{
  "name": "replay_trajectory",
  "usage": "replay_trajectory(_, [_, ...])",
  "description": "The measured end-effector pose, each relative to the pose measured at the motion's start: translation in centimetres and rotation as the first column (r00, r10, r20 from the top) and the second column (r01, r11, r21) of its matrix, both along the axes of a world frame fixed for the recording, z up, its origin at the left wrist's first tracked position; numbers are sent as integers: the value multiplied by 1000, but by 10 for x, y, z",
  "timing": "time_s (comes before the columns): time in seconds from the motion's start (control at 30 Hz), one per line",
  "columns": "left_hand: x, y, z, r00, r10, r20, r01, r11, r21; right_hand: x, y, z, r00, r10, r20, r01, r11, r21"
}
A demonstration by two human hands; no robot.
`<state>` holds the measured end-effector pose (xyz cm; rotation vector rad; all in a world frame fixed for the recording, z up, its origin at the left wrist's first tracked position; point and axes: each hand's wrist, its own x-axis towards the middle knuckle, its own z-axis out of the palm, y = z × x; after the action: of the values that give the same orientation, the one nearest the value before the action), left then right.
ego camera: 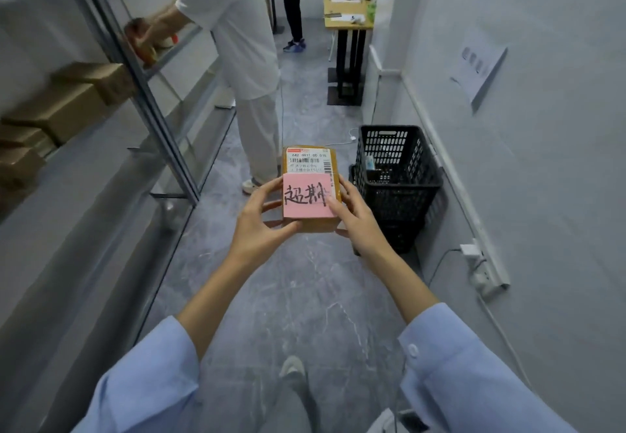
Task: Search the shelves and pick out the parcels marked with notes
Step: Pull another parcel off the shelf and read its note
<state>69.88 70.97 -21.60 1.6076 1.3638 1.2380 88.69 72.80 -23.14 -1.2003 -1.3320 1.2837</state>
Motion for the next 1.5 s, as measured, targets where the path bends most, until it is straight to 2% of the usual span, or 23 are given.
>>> replay_trajectory(0.3, [74, 174, -29, 991, -135, -1, 135, 990, -37, 74, 147, -26, 986, -161, 38, 163, 983, -80])
replay_trajectory(0.53, [111, 333, -47, 985, -172, -6, 171, 981, -92, 108, 296, -37, 981, -187, 51, 192, 969, -157])
replay_trajectory(0.9, [191, 520, -105, 944, -255, -208, 205, 950, -235, 194, 481, -115, 964, -263, 38, 260, 903, -343])
replay_trajectory(1.07, [230, 598, -150, 848, -253, -466, 144, 956, -257, 245, 571, -174, 968, -249, 39, 239, 857, -457])
replay_trajectory(1.17, [252, 645, -183, 710, -198, -676, 74, 975, -208, 283, 625, -216, 967, -247, 66, 245, 825, -509])
replay_trajectory(1.23, [267, 673, -208, 622, -181, -761, 53, 980, -190, 308, 655, -245, 966, -242, 90, 252, 811, -527])
replay_trajectory(1.33, [287, 708, -242, 567, -174, -805, 22, 980, -196, 342, 695, -292, 962, -243, 124, 270, 789, -552])
replay_trajectory(1.5, [312, 752, -293, 544, -180, -820, -6, 976, -218, 381, 754, -376, 955, -229, 187, 295, 750, -591])
